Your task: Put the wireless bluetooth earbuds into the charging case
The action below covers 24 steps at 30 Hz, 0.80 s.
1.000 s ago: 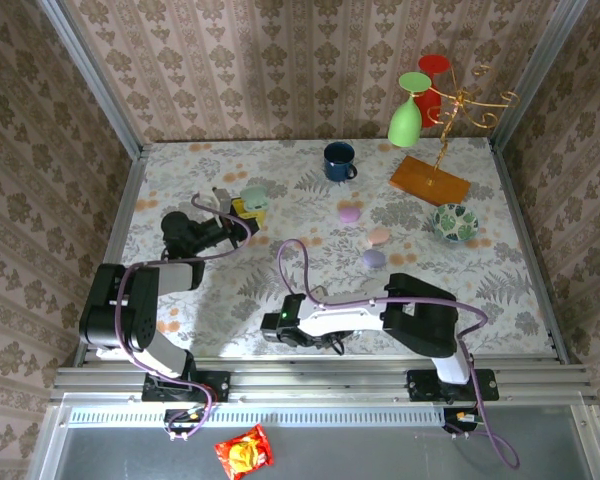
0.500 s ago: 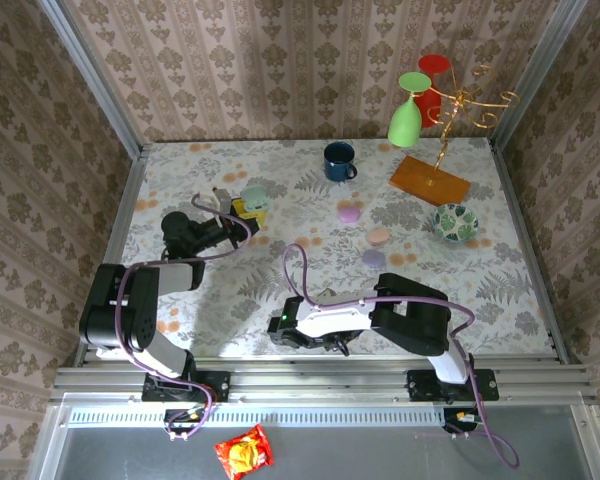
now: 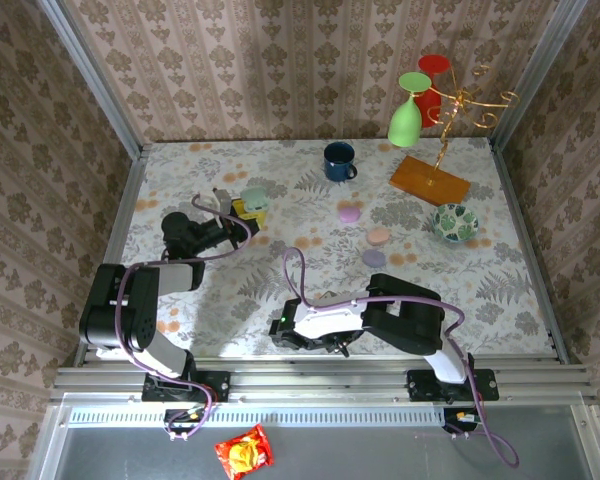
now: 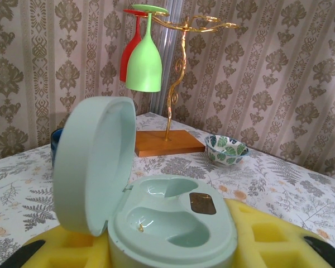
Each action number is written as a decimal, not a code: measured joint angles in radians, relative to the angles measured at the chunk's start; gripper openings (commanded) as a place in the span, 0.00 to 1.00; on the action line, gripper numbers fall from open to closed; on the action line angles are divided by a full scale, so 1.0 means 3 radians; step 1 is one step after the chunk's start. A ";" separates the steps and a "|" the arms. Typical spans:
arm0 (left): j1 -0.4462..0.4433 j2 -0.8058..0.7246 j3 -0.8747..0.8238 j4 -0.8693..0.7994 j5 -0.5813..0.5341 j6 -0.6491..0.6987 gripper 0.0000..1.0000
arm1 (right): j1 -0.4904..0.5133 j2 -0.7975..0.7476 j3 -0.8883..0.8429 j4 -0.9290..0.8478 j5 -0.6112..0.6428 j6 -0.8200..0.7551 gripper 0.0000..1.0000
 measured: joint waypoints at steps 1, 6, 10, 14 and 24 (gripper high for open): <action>0.0000 0.0000 -0.0001 0.0000 0.0000 0.0000 0.37 | 0.0000 0.0000 -0.0003 0.0003 0.0000 -0.0010 0.26; 0.0000 0.0000 -0.0001 0.0000 0.0001 0.0000 0.36 | -0.0005 0.0000 -0.0004 0.0004 0.0011 -0.0037 0.21; -0.0010 0.0000 -0.0001 0.0000 0.0010 0.0000 0.37 | -0.0020 -0.0001 -0.0006 -0.0004 0.0019 -0.0060 0.20; -0.0028 0.0000 -0.0001 0.0000 0.0011 0.0009 0.37 | -0.0058 -0.0094 -0.0081 0.0075 0.0020 -0.0116 0.20; -0.0108 0.0003 -0.0001 0.0001 0.0010 0.0100 0.37 | -0.0510 -0.1153 -0.0543 0.0918 -0.0178 -0.0397 0.19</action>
